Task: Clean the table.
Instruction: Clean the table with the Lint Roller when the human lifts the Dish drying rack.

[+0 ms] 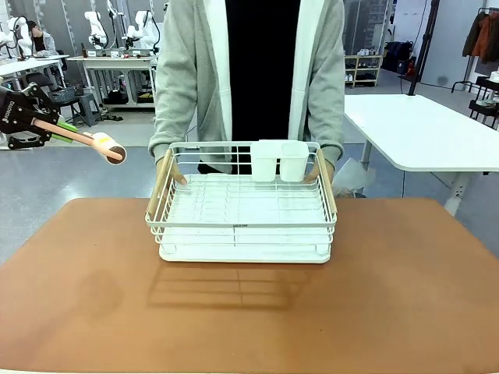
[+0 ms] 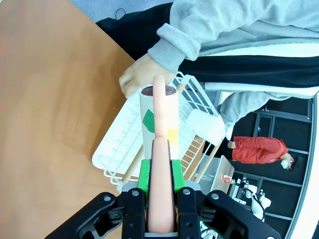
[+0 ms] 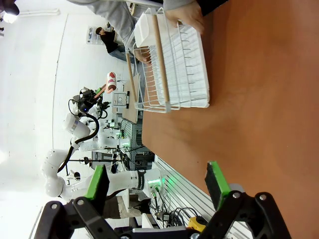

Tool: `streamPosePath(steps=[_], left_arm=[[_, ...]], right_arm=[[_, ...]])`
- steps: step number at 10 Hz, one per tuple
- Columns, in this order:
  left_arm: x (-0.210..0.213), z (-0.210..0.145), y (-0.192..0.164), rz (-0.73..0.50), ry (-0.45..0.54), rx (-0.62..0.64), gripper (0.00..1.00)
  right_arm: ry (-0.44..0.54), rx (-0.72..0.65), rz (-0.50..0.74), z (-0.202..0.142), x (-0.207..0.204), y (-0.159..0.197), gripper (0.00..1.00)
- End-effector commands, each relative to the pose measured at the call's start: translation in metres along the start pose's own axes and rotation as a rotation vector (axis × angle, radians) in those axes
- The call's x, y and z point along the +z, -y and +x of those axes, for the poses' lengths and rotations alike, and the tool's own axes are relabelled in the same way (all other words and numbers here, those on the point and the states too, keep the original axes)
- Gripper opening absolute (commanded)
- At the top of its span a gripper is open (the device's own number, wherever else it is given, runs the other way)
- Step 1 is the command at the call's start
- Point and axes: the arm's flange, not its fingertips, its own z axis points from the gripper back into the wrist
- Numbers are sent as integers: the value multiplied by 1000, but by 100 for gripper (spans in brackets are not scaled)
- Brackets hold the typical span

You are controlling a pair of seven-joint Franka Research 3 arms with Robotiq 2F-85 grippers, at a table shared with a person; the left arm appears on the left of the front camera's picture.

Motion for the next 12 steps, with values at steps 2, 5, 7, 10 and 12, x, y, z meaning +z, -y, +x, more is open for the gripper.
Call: streamPosePath(steps=[2, 5, 7, 10, 12], left_arm=[[1, 0, 4, -1, 9, 9, 0], [1, 0, 4, -1, 9, 9, 0], [1, 0, 4, -1, 9, 9, 0], [1, 0, 4, -1, 9, 9, 0], [1, 0, 4, -1, 9, 9, 0]], right_arm=[[-8, 10, 6, -3, 1, -3, 100], [-8, 10, 6, -3, 1, -3, 100], [-8, 10, 6, -3, 1, -3, 100], [-8, 10, 6, -3, 1, -3, 100], [-8, 10, 6, -3, 1, -3, 100]])
